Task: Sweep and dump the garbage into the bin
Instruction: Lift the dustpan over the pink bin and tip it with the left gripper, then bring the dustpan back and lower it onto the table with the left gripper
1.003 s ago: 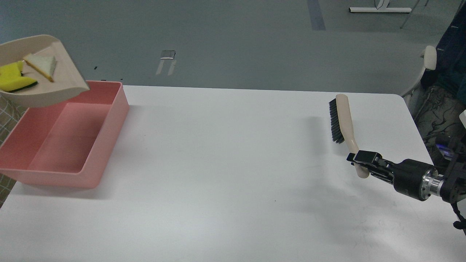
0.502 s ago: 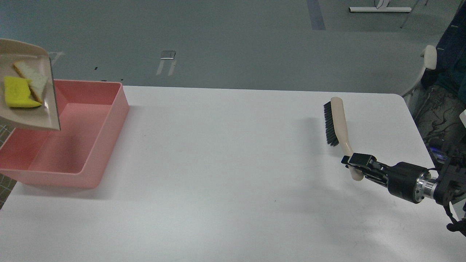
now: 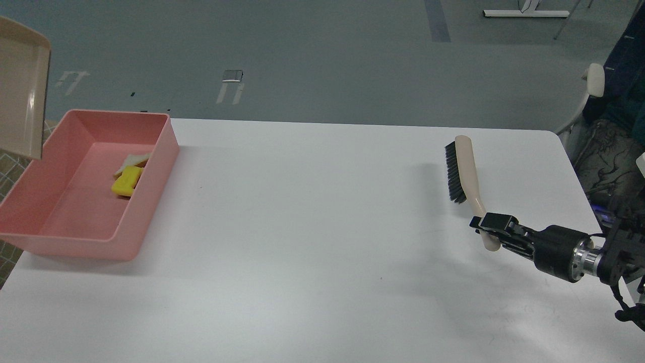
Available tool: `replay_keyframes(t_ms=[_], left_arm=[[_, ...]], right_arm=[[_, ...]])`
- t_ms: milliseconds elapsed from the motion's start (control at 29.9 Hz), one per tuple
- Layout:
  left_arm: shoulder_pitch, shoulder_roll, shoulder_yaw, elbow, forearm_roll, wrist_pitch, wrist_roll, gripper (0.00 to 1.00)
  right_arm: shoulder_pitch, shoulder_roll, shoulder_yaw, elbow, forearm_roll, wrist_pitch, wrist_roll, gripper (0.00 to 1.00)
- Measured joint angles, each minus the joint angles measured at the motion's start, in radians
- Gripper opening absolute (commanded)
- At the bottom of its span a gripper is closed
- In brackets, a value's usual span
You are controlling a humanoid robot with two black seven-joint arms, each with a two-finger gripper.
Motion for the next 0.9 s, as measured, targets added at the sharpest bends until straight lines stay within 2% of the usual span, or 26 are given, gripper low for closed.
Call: replay_keyframes(t_ms=[134, 267, 401, 568, 736, 903], left_arm=[[-0.119, -0.011, 0.004, -0.028, -0.093, -0.135, 0.049, 0.0], [-0.305, -0.109, 0.039, -0.076, -0.157, -0.308, 0.144, 0.0], [-0.454, -0.234, 0.082, -0.093, -0.172, -0.403, 0.24, 0.0], [-0.579, -0.394, 0.151, -0.095, -0.179, -0.447, 0.32, 0.0], [-0.651, -0.555, 0.231, -0.093, -0.188, -0.446, 0.367, 0.0], [-0.665, -0.75, 0.269, -0.089, -0.193, -0.439, 0.406, 0.0]], right_arm=[[0.007, 0.0, 0.004, -0.001, 0.0, 0.0, 0.0, 0.0], [0.014, 0.0, 0.006, -0.002, -0.002, 0.0, 0.0, 0.0], [0.017, -0.001, 0.009, 0.001, -0.002, 0.0, -0.001, 0.0], [0.035, -0.018, 0.014, 0.022, -0.002, 0.0, -0.001, 0.0], [0.055, -0.061, 0.035, 0.037, -0.002, 0.0, -0.002, 0.0], [0.058, -0.089, 0.058, 0.04, -0.004, 0.0, -0.002, 0.0]])
